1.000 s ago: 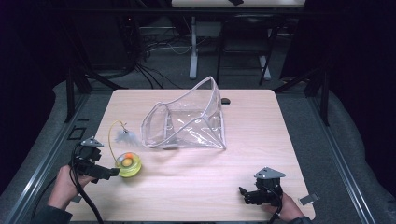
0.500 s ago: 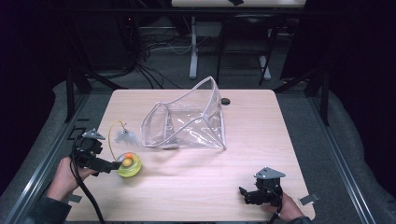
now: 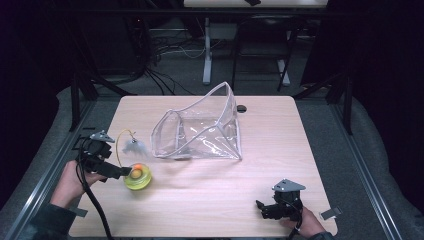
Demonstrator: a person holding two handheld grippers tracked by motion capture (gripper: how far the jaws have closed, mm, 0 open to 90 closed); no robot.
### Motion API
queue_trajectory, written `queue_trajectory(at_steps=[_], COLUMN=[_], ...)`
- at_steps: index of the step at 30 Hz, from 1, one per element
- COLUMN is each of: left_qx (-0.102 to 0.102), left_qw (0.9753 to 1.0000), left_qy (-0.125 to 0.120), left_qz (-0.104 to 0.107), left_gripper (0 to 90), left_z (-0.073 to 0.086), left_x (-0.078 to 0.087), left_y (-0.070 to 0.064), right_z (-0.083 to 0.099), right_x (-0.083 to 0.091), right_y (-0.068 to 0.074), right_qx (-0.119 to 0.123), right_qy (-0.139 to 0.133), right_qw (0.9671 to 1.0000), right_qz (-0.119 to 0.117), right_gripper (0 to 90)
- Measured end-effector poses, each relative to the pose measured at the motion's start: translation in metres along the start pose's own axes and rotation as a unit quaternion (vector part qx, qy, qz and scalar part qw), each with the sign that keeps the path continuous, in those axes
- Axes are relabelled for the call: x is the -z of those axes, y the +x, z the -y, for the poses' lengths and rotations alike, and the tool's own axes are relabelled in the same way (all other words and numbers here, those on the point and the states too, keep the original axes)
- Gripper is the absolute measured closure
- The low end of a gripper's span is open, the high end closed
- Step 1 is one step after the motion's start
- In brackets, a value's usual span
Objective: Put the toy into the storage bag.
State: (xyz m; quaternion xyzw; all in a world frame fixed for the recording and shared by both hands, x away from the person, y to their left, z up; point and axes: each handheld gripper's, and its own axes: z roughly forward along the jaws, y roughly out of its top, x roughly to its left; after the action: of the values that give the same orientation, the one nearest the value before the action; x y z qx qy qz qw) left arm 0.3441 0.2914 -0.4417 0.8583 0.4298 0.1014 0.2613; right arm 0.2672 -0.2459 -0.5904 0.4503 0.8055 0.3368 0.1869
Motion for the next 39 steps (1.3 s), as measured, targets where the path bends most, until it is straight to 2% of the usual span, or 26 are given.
queue_trajectory(at_steps=[6, 11, 14, 15, 18, 20, 21, 25, 36, 39], left_qx=[-0.005, -0.008, -0.012, -0.012, -0.018, -0.020, -0.022, -0.027, -0.036, -0.037], left_qw=[1.0000, 0.9999, 0.9998, 0.9998, 0.9997, 0.9997, 0.9997, 0.9996, 0.9988, 0.9986], left_qy=[0.003, 0.001, 0.000, -0.002, -0.003, -0.004, -0.003, 0.002, 0.031, 0.036], left_qz=[-0.002, -0.015, -0.017, -0.018, -0.017, -0.013, -0.011, -0.013, -0.010, -0.011], left_gripper=[0.0, 1.2, 9.8, 15.4, 18.0, 29.4, 29.4, 43.1, 58.1, 66.6], left_z=[-0.007, -0.013, -0.015, -0.016, -0.018, -0.018, -0.019, -0.022, -0.033, -0.034], left_x=[0.006, 0.012, 0.015, 0.017, 0.019, 0.021, 0.022, 0.027, 0.030, 0.029], left_y=[0.001, 0.001, 0.002, 0.001, 0.002, 0.002, 0.002, 0.001, 0.002, 0.002], right_z=[0.000, 0.000, 0.000, 0.000, 0.000, 0.000, 0.000, 0.000, 0.000, 0.000], right_x=[0.000, 0.000, 0.000, 0.000, 0.000, 0.000, 0.000, 0.000, 0.000, 0.000], right_y=[0.000, 0.000, 0.000, 0.000, 0.000, 0.000, 0.000, 0.000, 0.000, 0.000], right_qx=[-0.001, -0.001, 0.000, 0.000, 0.000, -0.001, -0.001, -0.001, -0.001, 0.000], right_qy=[-0.001, -0.001, 0.000, 0.000, 0.000, -0.001, -0.001, -0.001, 0.000, 0.000], right_qw=[1.0000, 1.0000, 1.0000, 1.0000, 1.0000, 1.0000, 1.0000, 1.0000, 1.0000, 1.0000], right_qz=[0.001, 0.001, 0.000, 0.000, 0.000, 0.001, 0.001, 0.001, 0.001, 0.000], right_gripper=[0.0, 0.0, 0.0, 0.0, 0.0, 0.0, 0.0, 0.0, 0.0, 0.0])
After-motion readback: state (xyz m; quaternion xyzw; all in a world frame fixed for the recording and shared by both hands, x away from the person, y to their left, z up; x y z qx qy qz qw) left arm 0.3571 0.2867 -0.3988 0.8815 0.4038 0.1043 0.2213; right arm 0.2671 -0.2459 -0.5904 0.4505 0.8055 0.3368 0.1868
